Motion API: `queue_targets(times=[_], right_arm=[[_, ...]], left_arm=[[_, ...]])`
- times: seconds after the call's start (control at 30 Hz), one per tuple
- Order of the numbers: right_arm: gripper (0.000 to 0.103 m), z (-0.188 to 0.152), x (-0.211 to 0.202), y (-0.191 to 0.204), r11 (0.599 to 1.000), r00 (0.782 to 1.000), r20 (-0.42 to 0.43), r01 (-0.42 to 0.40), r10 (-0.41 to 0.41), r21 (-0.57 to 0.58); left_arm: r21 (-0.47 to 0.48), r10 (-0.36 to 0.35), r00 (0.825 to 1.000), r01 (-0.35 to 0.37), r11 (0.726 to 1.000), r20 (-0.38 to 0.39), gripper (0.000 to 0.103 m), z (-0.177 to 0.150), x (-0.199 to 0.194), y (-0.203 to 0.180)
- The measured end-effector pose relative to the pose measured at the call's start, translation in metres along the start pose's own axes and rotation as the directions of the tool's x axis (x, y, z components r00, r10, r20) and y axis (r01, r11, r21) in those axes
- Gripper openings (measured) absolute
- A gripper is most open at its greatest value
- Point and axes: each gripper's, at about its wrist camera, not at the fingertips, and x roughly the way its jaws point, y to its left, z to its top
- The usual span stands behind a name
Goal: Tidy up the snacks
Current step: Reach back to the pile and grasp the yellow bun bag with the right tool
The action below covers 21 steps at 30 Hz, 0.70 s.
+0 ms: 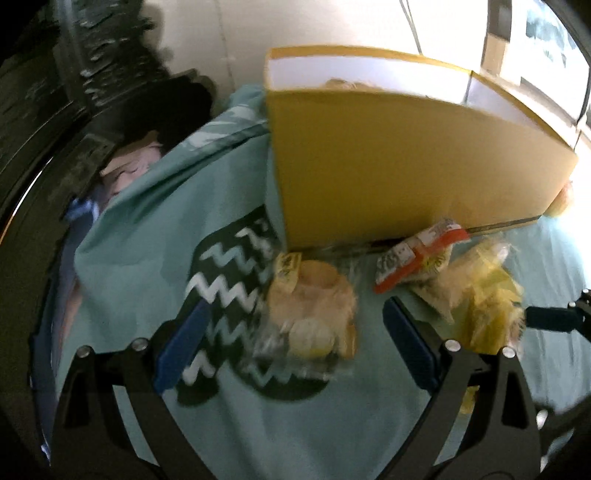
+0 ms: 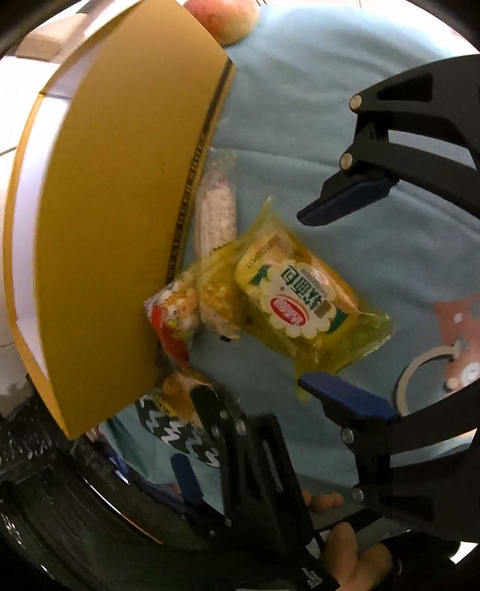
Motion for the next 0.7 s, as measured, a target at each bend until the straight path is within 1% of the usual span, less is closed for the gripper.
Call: queue_targets(times=[0.03,0.07,0.1,0.13,0.2,0.27,0.33,0.37,0.4,0.43,0.47,0.5,0.53,0.6,0.7], right_arm=[[0.093,0.001,0.004,0.004,1.0,1.0,0.008,0.016,-0.016,-0.016],[0.101,0.002,0.01,0.008,0.998,0.999,0.013,0.043,-0.042,-0.038],[0.102,0.003,0.015,0.01,0.997,0.998,0.007,0.056,-0.056,-0.052],[0.102,0.005,0.021,0.012,0.997,0.999,-0.008,0.052,-0.052,-0.058],[0.102,0.008,0.027,0.01,0.999,0.999,-0.01,0.036,-0.037,-0.04],[0.102,0.009,0.028,0.011,0.998,0.999,0.006,0.041,-0.04,-0.039],[0.102,0.009,0.03,0.015,0.996,0.999,0.0,0.053,-0.053,-0.066],[0.098,0.008,0.029,0.017,0.995,0.999,0.001,0.055,-0.055,-0.089],[0.082,0.008,0.027,0.021,0.992,0.999,0.009,0.05,-0.049,-0.112],[0.07,0.007,0.023,0.028,0.985,0.999,0.02,0.042,-0.039,-0.168],[0.049,0.006,0.022,0.032,0.98,0.999,0.018,0.03,-0.027,-0.194],[0.043,0.005,0.021,0.038,0.974,1.0,0.013,0.028,-0.026,-0.223],[0.043,0.003,0.02,0.041,0.971,1.0,0.009,0.027,-0.026,-0.238],[0.043,-0.001,0.018,0.04,0.974,1.0,-0.005,0.006,-0.007,-0.227],[0.043,-0.006,0.014,0.036,0.977,1.0,-0.003,0.008,-0.009,-0.215]], left_arm=[[0.031,0.01,1.0,-0.009,0.999,-0.023,0.096,0.001,0.009,-0.005],[0.06,0.022,0.999,-0.019,0.998,-0.043,0.096,0.001,0.016,-0.01],[0.099,0.043,0.997,-0.036,0.994,-0.066,0.097,0.0,0.025,-0.016],[0.097,0.054,0.998,-0.05,0.994,-0.039,0.1,0.001,0.024,-0.017],[0.071,0.048,0.998,-0.045,0.996,-0.041,0.101,0.002,0.027,-0.014],[0.018,0.01,0.999,-0.009,1.0,-0.044,0.101,0.002,0.031,-0.007],[0.007,-0.011,1.0,0.011,1.0,-0.025,0.101,-0.001,0.031,-0.004],[0.011,-0.012,1.0,0.012,1.0,-0.018,0.101,-0.002,0.029,-0.003],[0.019,-0.019,1.0,0.019,1.0,-0.011,0.098,-0.003,0.028,-0.003],[0.031,-0.032,0.999,0.032,0.999,-0.002,0.087,-0.005,0.024,-0.005],[0.05,-0.045,0.999,0.044,0.998,0.012,0.07,-0.006,0.02,-0.008],[0.076,-0.046,0.999,0.044,0.996,0.025,0.062,-0.009,0.016,-0.012],[0.097,-0.046,0.998,0.043,0.994,0.032,0.057,-0.012,0.013,-0.018],[0.09,-0.051,0.998,0.048,0.995,0.036,0.056,-0.016,0.009,-0.018],[0.068,-0.046,0.997,0.042,0.997,0.055,0.056,-0.015,-0.001,-0.013]])
